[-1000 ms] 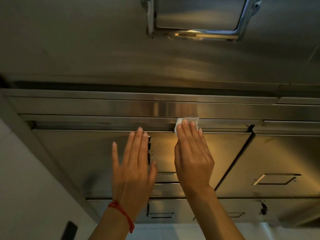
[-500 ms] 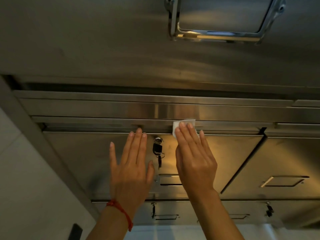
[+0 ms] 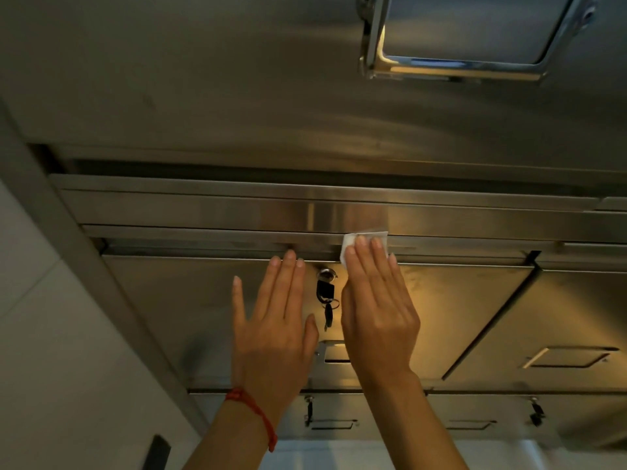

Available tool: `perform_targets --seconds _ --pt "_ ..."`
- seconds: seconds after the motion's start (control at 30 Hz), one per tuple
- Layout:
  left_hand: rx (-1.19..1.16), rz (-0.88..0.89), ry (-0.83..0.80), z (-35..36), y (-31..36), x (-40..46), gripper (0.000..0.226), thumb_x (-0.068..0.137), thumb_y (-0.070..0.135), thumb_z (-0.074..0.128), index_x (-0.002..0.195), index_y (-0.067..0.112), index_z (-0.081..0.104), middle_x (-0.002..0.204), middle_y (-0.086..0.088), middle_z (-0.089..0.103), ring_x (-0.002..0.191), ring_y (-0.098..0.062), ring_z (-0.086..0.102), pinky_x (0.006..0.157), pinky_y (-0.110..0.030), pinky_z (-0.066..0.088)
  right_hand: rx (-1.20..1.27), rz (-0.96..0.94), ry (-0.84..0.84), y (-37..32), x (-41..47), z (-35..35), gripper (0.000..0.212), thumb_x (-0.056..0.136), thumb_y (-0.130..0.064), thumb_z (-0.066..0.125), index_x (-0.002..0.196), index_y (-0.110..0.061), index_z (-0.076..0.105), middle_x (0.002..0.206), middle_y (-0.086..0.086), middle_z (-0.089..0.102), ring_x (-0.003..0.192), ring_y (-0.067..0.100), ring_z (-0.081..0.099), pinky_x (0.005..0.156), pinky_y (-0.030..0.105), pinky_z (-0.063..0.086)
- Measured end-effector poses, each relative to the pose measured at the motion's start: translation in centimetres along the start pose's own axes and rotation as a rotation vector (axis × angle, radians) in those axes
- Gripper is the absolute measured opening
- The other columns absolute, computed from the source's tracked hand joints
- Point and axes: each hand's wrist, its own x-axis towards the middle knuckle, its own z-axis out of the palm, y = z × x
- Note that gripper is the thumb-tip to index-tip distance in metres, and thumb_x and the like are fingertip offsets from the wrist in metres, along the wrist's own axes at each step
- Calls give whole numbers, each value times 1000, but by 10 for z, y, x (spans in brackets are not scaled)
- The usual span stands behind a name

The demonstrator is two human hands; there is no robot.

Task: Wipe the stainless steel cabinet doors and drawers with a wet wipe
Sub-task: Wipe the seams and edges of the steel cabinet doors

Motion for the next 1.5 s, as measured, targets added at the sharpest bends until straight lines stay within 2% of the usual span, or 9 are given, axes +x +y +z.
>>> perform_targets --seconds 0.23,0.43,0.6,0.8,0.97,1.03,1.27,1.5 --pt "-9 -3 3 0 1 0 58 88 33 37 136 2 43 143 -14 42 131 -29 41 102 -64 21 -9 -96 -34 6 1 0 29 91 -5 53 117 0 63 126 15 57 121 26 52 104 41 40" --pt "-30 -23 0 -1 3 1 57 88 34 35 134 2 46 141 -14 44 129 -30 43 100 -64 24 13 16 20 0 -1 2 30 89 -4 55 117 2 62 124 18 58 120 29 53 103 41 40" --pt "-49 -42 -3 -1 6 2 57 88 33 36 135 1 46 142 -14 44 130 -29 41 103 -61 23 0 -89 -33 7 0 -1 30 90 -4 54 118 0 62 127 15 57 122 25 51 104 41 40" --pt "-44 -34 7 -1 5 1 57 88 32 36 135 1 46 142 -14 44 131 -29 40 101 -63 20 6 34 33 10 -3 -2 31 86 0 60 116 3 62 124 18 58 119 30 53 101 43 42" --pt "-48 -37 8 1 6 1 57 88 33 36 136 1 42 143 -15 42 131 -31 38 102 -65 20 57 -128 -48 0 0 3 31 88 -2 58 118 0 62 127 14 57 122 26 51 104 41 41" --pt "-47 -38 8 1 5 1 57 89 33 35 136 1 42 142 -16 42 131 -31 38 101 -65 20 46 -140 -62 5 1 1 30 89 -3 56 119 -2 62 129 13 56 124 24 50 105 42 40" --pt "-20 -24 0 1 4 1 57 88 32 35 135 0 45 141 -17 43 130 -32 39 99 -67 23 4 -52 -24 21 -2 -5 30 91 -5 52 119 -1 62 128 14 57 122 25 52 104 41 40" --pt "-21 -40 6 0 7 2 58 86 31 36 133 -1 47 140 -18 45 129 -33 35 97 -68 19 -17 32 28 38 -5 -13 29 89 -3 53 117 2 61 123 18 58 117 31 55 100 45 43"
